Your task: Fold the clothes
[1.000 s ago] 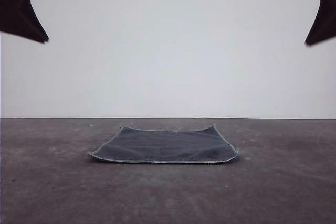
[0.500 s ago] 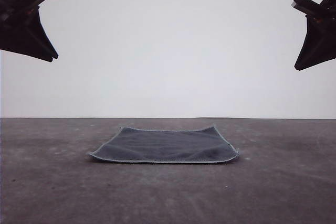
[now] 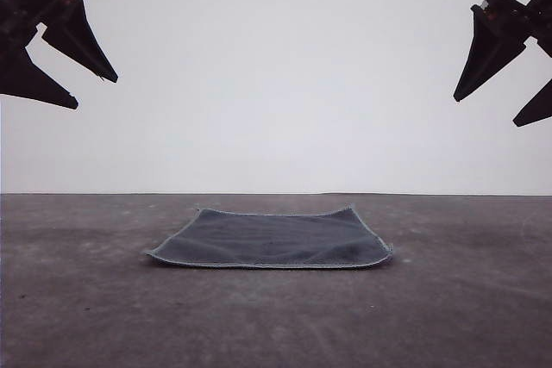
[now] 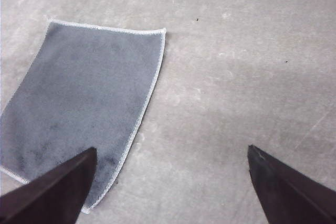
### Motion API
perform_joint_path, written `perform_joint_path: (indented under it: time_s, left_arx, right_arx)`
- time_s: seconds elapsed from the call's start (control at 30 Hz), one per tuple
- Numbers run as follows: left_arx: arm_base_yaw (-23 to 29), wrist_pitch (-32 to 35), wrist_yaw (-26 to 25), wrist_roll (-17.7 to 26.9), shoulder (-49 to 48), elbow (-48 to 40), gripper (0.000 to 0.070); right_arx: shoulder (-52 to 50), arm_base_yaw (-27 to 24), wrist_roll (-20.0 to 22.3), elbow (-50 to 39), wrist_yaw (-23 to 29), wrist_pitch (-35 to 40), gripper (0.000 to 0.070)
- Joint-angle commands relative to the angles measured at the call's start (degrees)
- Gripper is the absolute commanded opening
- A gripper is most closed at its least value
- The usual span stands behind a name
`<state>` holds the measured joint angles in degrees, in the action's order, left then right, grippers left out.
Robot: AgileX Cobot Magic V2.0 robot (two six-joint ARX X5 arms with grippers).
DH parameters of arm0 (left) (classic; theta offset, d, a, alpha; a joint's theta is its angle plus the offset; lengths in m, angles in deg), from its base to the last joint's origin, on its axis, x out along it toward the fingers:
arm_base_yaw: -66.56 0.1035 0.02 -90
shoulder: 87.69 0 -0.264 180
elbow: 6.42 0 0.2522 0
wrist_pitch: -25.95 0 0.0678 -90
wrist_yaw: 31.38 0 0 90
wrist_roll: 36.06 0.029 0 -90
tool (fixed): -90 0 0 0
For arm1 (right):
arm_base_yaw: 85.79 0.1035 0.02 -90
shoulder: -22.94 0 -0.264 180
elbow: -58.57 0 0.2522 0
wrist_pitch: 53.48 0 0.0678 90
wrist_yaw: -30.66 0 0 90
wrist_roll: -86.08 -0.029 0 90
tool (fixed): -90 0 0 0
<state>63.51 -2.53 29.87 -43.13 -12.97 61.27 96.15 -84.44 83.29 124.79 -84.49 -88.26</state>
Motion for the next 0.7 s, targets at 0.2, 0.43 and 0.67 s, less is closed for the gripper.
perform_joint_path:
  time_s: [0.2,0.43,0.67]
  left_arx:
    - [-0.49,3.14,-0.44,0.38,1.41,0.98,0.0400]
    - [-2.62,6.73,-0.98,-1.58,9.50,3.28,0.0400]
    - [-4.23,6.55,-1.63,-1.35,23.37,13.32,0.0400]
  right_arx:
    - [0.87,0.98,0.72,0.57,-0.57,3.47,0.0584]
    - [4.82,4.81,-2.25,0.60,-0.55,13.52,0.0581]
    - [14.88,6.63,-5.82,2.83,-0.53,18.39,0.0581]
